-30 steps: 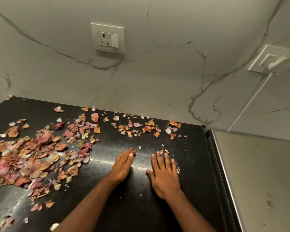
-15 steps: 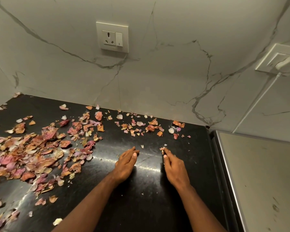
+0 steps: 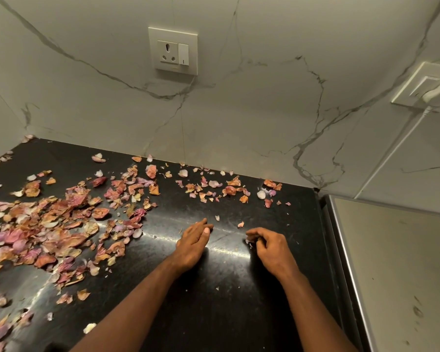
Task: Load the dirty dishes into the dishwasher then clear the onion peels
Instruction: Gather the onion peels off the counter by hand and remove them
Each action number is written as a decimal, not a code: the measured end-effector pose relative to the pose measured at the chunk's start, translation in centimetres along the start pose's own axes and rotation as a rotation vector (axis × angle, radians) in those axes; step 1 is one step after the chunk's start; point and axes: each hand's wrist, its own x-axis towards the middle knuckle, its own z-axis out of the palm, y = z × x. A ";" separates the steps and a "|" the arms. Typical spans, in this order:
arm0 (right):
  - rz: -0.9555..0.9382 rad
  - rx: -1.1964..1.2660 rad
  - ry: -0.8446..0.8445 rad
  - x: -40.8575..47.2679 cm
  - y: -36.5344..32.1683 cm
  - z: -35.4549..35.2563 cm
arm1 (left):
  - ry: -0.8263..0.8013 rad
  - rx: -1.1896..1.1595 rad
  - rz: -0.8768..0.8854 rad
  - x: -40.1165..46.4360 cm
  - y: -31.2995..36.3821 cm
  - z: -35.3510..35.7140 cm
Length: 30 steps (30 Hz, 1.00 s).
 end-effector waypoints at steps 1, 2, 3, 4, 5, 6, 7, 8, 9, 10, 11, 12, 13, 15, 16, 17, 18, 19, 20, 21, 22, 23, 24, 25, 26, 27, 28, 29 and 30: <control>0.025 0.026 0.024 -0.2 -0.1 -0.4 | -0.002 0.013 0.008 0.0 0.1 0.0; 0.052 0.047 0.053 -0.4 -0.1 -0.8 | -0.001 0.034 0.016 -0.1 0.2 0.0; 0.074 0.059 0.080 -0.5 0.0 -1.4 | 0.003 0.062 0.022 -0.1 0.4 0.1; 0.093 0.054 0.097 -0.5 0.0 -2.0 | 0.007 0.100 0.027 -0.1 0.6 0.1; 0.115 0.039 0.091 -0.5 0.1 -2.7 | 0.009 0.158 0.030 -0.1 1.0 0.1; 0.153 0.007 0.061 -0.4 0.3 -3.4 | 0.011 0.243 0.033 0.0 1.6 0.1; 0.213 -0.036 -0.001 -0.4 0.4 -4.1 | 0.012 0.351 0.041 0.1 2.2 0.1; 0.298 -0.103 -0.087 -0.4 0.3 -4.6 | 0.007 0.461 0.051 0.2 2.9 0.1; 0.380 -0.185 -0.174 -0.4 0.2 -5.0 | -0.010 0.545 0.057 0.4 3.5 0.2; 0.442 -0.267 -0.248 -0.5 0.2 -5.0 | -0.043 0.599 0.053 0.6 4.0 0.5; 0.479 -0.311 -0.288 -0.6 0.1 -4.8 | -0.091 0.636 0.042 0.7 4.3 1.0; 0.496 -0.309 -0.283 -0.6 0.0 -4.4 | -0.148 0.669 0.025 0.9 4.3 1.5; 0.499 -0.280 -0.244 -0.5 -0.1 -3.9 | -0.203 0.695 0.007 1.0 4.2 2.1; 0.470 -0.205 -0.155 -0.1 -0.4 -2.7 | -0.268 0.705 -0.016 1.1 4.0 2.8; 0.444 -0.173 -0.124 0.2 -0.7 -2.0 | -0.281 0.701 -0.023 1.2 4.0 2.8; 0.407 -0.140 -0.100 0.5 -1.2 -1.4 | -0.294 0.700 -0.029 1.3 4.1 2.7; 0.361 -0.116 -0.082 0.9 -1.5 -0.9 | -0.309 0.703 -0.035 1.3 4.1 2.6; 0.307 -0.102 -0.070 1.3 -1.8 -0.4 | -0.321 0.705 -0.042 1.3 4.2 2.6; 0.259 -0.091 -0.070 1.6 -2.1 0.0 | -0.326 0.707 -0.047 1.4 4.2 2.5; 0.221 -0.077 -0.072 1.9 -2.5 0.2 | -0.327 0.711 -0.046 1.4 4.2 2.5; 0.192 -0.066 -0.068 2.1 -2.8 0.2 | -0.323 0.710 -0.045 1.3 4.2 2.5; 0.181 -0.063 -0.053 2.3 -3.0 0.1 | -0.320 0.707 -0.042 1.3 4.2 2.5; 0.176 -0.076 -0.026 2.4 -3.0 -0.1 | -0.318 0.703 -0.038 1.2 4.2 2.6; 0.168 -0.104 0.005 2.5 -3.0 -0.2 | -0.315 0.698 -0.037 1.2 4.2 2.6; 0.152 -0.134 0.031 2.6 -3.0 -0.3 | -0.315 0.695 -0.037 1.2 4.2 2.5; 0.131 -0.152 0.044 2.7 -3.1 -0.3 | -0.318 0.695 -0.037 1.2 4.2 2.5; 0.104 -0.158 0.036 2.9 -3.1 -0.1 | -0.322 0.695 -0.037 1.2 4.2 2.5; 0.072 -0.170 -0.003 3.1 -3.0 0.3 | -0.326 0.695 -0.038 1.2 4.3 2.5; 0.043 -0.194 -0.076 3.2 -3.0 0.7 | -0.328 0.695 -0.037 1.2 4.2 2.6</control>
